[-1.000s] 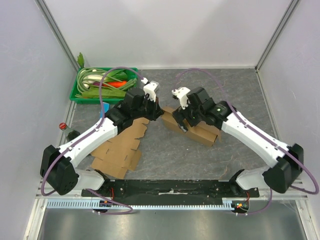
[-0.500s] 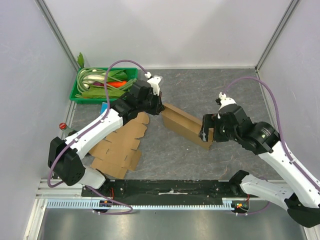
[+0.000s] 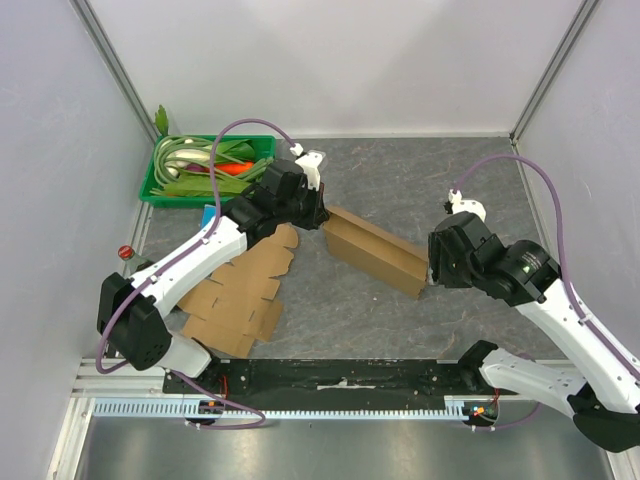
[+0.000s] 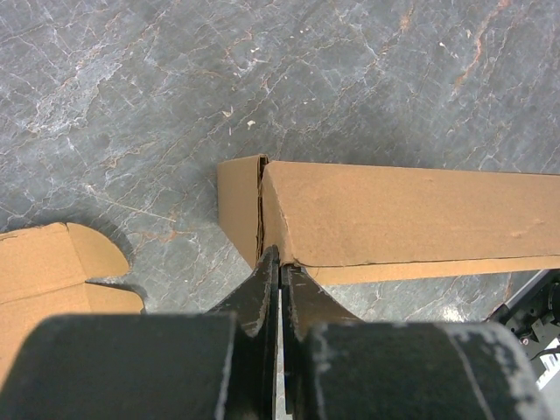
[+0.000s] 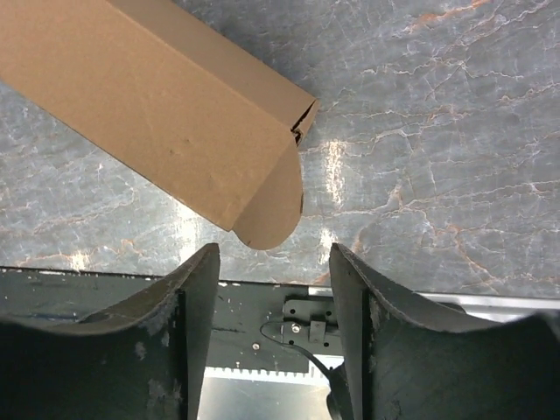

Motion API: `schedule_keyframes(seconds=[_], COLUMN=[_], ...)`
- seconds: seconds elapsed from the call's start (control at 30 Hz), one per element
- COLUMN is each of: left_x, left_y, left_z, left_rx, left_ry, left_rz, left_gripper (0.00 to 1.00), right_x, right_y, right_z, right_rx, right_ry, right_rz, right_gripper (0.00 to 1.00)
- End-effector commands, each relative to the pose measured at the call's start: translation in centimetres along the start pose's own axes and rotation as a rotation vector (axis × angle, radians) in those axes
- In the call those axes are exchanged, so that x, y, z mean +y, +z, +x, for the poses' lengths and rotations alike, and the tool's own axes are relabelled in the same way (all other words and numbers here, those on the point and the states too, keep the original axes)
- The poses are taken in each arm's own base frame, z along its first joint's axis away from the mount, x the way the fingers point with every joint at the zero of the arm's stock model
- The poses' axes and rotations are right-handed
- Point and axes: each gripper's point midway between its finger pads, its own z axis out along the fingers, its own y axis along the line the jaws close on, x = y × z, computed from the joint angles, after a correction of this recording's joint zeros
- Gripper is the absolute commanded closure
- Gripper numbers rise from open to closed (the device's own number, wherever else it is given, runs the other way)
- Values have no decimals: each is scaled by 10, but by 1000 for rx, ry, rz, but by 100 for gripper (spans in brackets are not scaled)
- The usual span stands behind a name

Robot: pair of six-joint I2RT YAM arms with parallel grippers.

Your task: Fold the paper box

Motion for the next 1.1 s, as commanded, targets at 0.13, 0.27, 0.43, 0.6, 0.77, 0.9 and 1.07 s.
schedule_keyframes(seconds=[0.13,0.27,0.43,0.6,0.77,0.9,1.07], left_x=[-5,-5,-5,-8,-9,-9,-8], left_y=[-1,1,-2,-1,2,2,1], left_z=[-7,-3,-2,-1,3,7,8], left_rx=[0,8,5,3,12,11,11], left_ry=[-19,-21,-16,-2,9,8,25], left_rz=[0,0,-6,2,5,6,5], left_gripper=[98,98,98,98,98,98,98], right_x=[1,-5,-11,-4,16,25,53], right_y=[20,25,31,26,17,13,11], right_z=[-8,-15,-11,-21,-33,-41,-42], right_rx=[-49,-60,-69,-88,-75,-86,-100], right_ry=[4,-26,-19,-18,-25,-21,62], right_rz=[35,94,120,98,12,-26,-181], right_gripper=[43,54,73,84,100,100,100])
